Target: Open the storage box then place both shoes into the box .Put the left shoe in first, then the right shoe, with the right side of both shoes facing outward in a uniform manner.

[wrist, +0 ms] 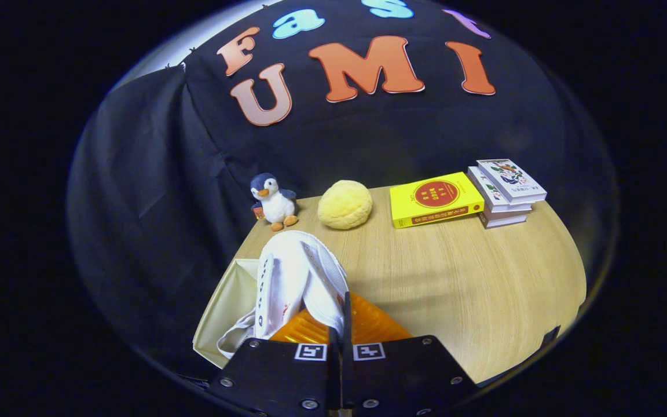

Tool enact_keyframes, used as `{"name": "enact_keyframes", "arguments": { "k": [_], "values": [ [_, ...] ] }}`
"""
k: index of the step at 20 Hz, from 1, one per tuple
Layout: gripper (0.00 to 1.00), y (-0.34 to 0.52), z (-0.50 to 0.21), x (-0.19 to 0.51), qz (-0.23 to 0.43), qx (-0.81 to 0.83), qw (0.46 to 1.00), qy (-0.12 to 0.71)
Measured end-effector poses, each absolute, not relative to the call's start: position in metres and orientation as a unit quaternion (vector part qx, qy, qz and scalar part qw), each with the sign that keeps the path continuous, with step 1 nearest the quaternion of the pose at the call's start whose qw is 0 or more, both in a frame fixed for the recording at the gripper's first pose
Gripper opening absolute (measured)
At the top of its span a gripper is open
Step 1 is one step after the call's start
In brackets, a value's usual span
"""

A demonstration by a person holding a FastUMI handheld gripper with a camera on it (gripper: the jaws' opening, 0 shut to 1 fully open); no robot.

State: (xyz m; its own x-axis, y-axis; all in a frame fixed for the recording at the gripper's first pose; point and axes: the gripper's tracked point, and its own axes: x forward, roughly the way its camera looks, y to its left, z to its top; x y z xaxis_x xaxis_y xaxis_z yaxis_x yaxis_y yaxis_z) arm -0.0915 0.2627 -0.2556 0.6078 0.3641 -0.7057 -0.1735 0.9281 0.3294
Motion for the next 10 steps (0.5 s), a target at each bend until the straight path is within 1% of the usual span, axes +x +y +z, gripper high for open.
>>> {"name": "enact_keyframes", "arguments": {
  "k": [5, 8, 10],
  "values": [
    [0.02, 0.322, -0.275, -0.113, 0.133, 0.118, 0.868, 0.464],
    [0.02, 0.341, -0.291, -0.121, 0.121, 0.111, 0.859, 0.485],
    [0.03, 0.344, -0.308, -0.129, 0.096, 0.102, 0.849, 0.510]
  ]
}}
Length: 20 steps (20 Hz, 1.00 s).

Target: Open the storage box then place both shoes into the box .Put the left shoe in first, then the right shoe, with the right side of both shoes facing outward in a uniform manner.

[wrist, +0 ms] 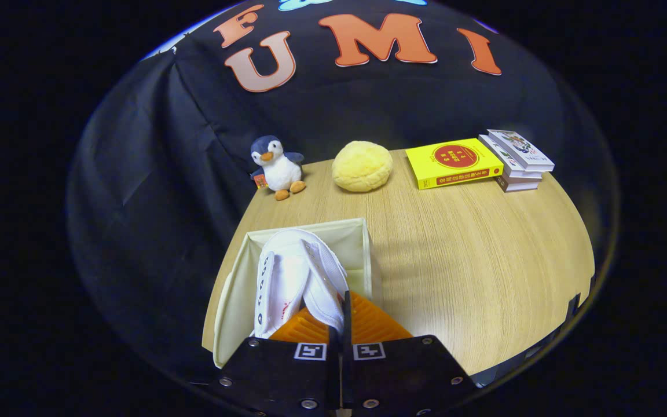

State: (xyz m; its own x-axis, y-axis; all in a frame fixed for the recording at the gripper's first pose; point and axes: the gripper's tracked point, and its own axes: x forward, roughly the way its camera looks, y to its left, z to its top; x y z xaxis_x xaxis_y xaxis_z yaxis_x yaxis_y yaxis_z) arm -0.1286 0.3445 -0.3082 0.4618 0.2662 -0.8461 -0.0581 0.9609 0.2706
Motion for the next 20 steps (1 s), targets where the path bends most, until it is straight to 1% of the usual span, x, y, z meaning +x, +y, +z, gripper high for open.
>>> {"name": "enact_keyframes", "arguments": {
  "k": [5, 7, 8, 9, 10, 11, 12, 14, 15, 16, 17, 19, 20],
  "values": [
    [0.03, 0.351, -0.337, -0.124, 0.042, 0.075, 0.843, 0.532],
    [0.04, 0.362, -0.345, -0.125, 0.046, 0.074, 0.839, 0.536],
    [0.07, 0.368, -0.348, -0.126, 0.048, 0.075, 0.838, 0.538],
    [0.15, 0.373, -0.351, -0.129, 0.053, 0.072, 0.834, 0.544],
    [0.20, 0.377, -0.354, -0.135, 0.064, 0.071, 0.827, 0.555],
    [0.30, 0.378, -0.353, -0.136, 0.067, 0.066, 0.826, 0.555],
    [0.34, 0.372, -0.348, -0.134, 0.066, 0.062, 0.831, 0.549],
    [0.35, 0.372, -0.334, -0.129, 0.081, 0.080, 0.836, 0.537],
    [0.37, 0.377, -0.324, -0.125, 0.097, 0.101, 0.837, 0.528],
    [0.42, 0.378, -0.315, -0.122, 0.109, 0.117, 0.838, 0.522],
    [0.52, 0.373, -0.307, -0.119, 0.116, 0.124, 0.841, 0.514],
    [0.61, 0.360, -0.291, -0.108, 0.127, 0.118, 0.855, 0.489],
    [0.64, 0.353, -0.282, -0.101, 0.132, 0.113, 0.863, 0.474]
  ]
}}
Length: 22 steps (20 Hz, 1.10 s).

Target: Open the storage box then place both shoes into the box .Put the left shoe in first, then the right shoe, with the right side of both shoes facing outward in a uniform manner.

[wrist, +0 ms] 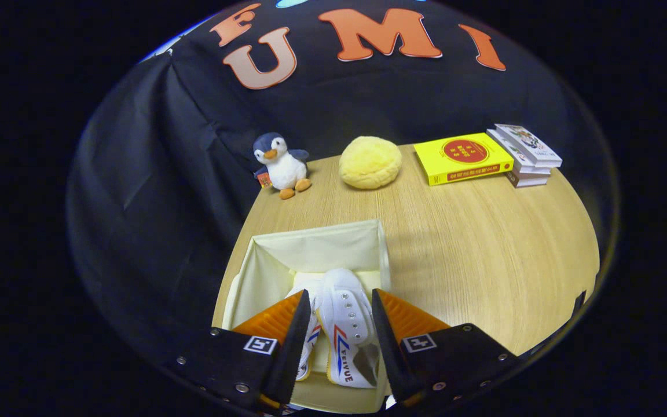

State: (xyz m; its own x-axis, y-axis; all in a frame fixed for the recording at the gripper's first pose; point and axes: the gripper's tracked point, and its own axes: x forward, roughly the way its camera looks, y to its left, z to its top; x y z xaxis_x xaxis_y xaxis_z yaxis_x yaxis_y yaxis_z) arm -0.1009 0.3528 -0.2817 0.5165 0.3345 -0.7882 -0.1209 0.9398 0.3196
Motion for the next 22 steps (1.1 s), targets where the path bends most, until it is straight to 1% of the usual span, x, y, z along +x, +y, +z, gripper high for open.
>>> {"name": "enact_keyframes", "arguments": {
  "k": [1, 4, 7, 9, 14, 16, 22],
  "values": [
    [0.68, 0.344, -0.274, -0.095, 0.136, 0.108, 0.872, 0.458],
    [0.76, 0.315, -0.254, -0.082, 0.141, 0.099, 0.887, 0.428],
    [0.86, 0.283, -0.229, -0.063, 0.150, 0.098, 0.907, 0.381],
    [0.91, 0.261, -0.210, -0.050, 0.156, 0.105, 0.920, 0.345],
    [0.95, 0.200, -0.160, -0.022, 0.166, 0.099, 0.949, 0.250],
    [0.96, 0.176, -0.137, -0.007, 0.168, 0.089, 0.961, 0.198],
    [0.95, 0.112, -0.098, 0.012, 0.138, 0.069, 0.981, 0.118]
  ]
}}
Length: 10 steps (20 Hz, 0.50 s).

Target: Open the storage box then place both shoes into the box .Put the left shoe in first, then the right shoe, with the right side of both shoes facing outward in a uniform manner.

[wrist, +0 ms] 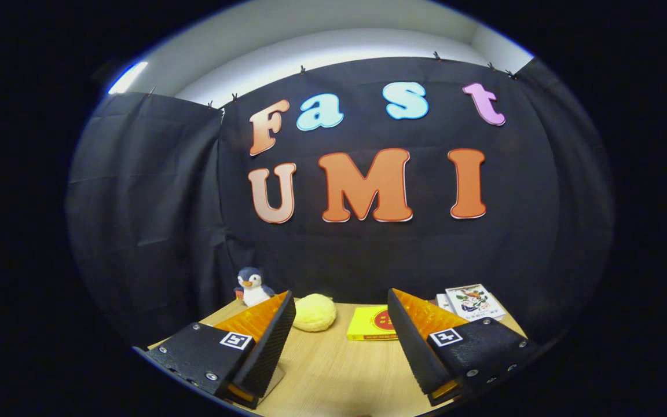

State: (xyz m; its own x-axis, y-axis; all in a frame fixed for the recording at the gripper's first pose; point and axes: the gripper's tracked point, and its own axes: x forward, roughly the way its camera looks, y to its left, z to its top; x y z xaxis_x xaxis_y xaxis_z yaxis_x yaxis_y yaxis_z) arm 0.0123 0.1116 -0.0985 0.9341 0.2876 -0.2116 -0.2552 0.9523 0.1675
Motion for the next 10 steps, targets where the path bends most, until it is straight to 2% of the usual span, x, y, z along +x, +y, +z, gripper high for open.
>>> {"name": "enact_keyframes", "arguments": {
  "k": [4, 10],
  "values": [
    [0.95, 0.075, -0.081, 0.023, 0.105, 0.065, 0.988, 0.091],
    [0.96, 0.063, -0.049, 0.028, 0.100, 0.065, 0.992, 0.045]
  ]
}}
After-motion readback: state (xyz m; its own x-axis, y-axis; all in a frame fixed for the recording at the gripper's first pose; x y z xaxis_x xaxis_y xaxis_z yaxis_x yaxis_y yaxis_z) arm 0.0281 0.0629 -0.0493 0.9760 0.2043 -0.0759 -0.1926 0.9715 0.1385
